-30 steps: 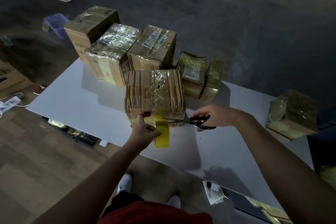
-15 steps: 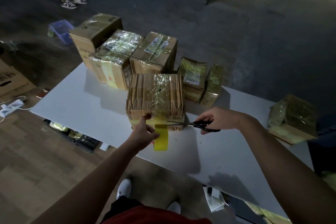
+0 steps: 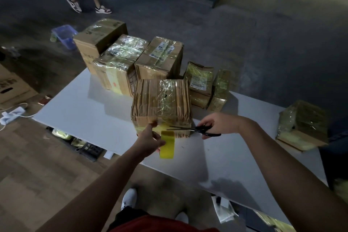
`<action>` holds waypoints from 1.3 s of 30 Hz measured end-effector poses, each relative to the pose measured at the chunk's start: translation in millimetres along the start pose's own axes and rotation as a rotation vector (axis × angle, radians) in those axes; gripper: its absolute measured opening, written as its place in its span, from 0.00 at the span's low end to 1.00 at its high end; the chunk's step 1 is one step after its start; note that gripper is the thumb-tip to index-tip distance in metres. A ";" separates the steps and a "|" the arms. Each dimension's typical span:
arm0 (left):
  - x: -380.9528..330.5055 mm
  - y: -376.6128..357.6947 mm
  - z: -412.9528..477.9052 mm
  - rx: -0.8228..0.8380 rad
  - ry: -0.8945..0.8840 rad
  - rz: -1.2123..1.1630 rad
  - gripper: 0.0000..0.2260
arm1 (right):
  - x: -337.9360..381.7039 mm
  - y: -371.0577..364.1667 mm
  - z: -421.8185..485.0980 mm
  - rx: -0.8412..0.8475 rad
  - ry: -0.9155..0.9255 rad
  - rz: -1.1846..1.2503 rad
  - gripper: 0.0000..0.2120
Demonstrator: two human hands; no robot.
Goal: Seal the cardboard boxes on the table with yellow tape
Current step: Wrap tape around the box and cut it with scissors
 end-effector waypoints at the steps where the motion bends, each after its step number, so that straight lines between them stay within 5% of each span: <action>1: 0.2 0.2 0.3 0.001 0.001 -0.001 0.29 | 4.0 -0.6 2.8 -0.002 0.005 0.004 0.17; 39: -2.8 3.4 2.8 0.032 0.001 -0.002 0.32 | 18.8 0.2 29.3 0.059 -0.010 0.031 0.15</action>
Point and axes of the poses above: each hand's wrist, its own z-axis towards the middle knuckle, its own y-axis out of the back of the hand, x = y × z, the point moved 5 cm from there along z, towards the middle knuckle, and after that the axes turned 3 degrees about -x, right-handed, at the moved point
